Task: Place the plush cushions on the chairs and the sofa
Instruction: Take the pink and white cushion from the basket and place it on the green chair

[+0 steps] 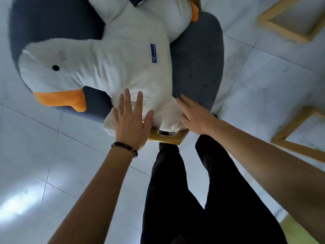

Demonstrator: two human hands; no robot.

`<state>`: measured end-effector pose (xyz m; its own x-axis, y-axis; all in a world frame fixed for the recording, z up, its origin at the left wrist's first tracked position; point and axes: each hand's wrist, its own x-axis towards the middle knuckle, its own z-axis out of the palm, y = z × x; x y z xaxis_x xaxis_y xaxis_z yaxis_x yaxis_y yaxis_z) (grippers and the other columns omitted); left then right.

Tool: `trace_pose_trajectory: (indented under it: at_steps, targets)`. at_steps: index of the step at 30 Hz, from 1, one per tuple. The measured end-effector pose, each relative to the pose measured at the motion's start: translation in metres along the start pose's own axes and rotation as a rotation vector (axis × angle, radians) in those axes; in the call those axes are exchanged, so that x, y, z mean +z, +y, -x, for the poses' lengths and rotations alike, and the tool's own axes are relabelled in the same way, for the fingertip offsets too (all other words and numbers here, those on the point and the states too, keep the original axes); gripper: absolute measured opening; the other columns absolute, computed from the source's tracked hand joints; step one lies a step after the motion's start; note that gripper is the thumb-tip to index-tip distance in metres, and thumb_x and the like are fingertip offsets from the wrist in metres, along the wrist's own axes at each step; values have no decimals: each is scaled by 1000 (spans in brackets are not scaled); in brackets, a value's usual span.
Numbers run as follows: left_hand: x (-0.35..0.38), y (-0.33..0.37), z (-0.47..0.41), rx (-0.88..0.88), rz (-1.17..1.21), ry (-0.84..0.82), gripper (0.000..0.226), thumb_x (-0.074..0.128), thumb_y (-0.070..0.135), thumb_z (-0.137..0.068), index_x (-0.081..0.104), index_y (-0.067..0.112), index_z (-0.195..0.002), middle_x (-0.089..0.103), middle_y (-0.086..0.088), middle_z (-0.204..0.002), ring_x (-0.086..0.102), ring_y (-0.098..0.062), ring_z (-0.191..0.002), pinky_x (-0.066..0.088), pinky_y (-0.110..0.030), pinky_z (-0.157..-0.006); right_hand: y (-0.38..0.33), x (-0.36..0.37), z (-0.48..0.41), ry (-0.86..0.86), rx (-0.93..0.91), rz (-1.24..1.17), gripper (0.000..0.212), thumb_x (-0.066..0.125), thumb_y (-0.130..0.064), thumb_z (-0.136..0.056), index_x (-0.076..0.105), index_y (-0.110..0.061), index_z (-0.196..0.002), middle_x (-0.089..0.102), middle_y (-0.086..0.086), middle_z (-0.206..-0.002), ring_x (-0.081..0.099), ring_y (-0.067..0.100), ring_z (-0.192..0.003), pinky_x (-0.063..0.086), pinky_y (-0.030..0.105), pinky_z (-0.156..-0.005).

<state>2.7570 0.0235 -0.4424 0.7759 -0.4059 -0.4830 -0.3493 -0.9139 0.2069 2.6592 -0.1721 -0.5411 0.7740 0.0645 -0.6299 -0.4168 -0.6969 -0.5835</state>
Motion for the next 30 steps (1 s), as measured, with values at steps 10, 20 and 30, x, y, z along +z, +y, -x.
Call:
trace_pose_trajectory:
  at_steps: [10, 20, 30]
  targets:
    - [-176, 50, 117, -144, 571, 263, 55, 53, 33, -102, 38, 22, -153, 41, -3, -158, 39, -22, -144, 33, -33, -112, -90, -145, 194, 607, 143, -348, 57, 32, -51, -104, 29, -29, -157, 25, -3, -166, 23, 14, -153, 26, 31, -119]
    - [-230, 25, 103, 24, 977, 19, 43, 61, 25, -99, 51, 24, -141, 61, 0, -136, 58, -20, -120, 52, -33, -95, -145, -101, 286, 1160, 401, -735, 56, 56, -41, -99, 38, -33, -151, 43, -11, -152, 48, 11, -133, 43, 41, -113]
    - [-201, 75, 140, 454, 821, -528, 38, 51, 14, -104, 48, 13, -142, 55, -13, -142, 53, -32, -130, 45, -49, -102, -257, 98, 444, 1645, 1009, -1119, 45, 59, -35, -99, 50, -34, -144, 56, -3, -142, 58, -3, -104, 40, 29, -97]
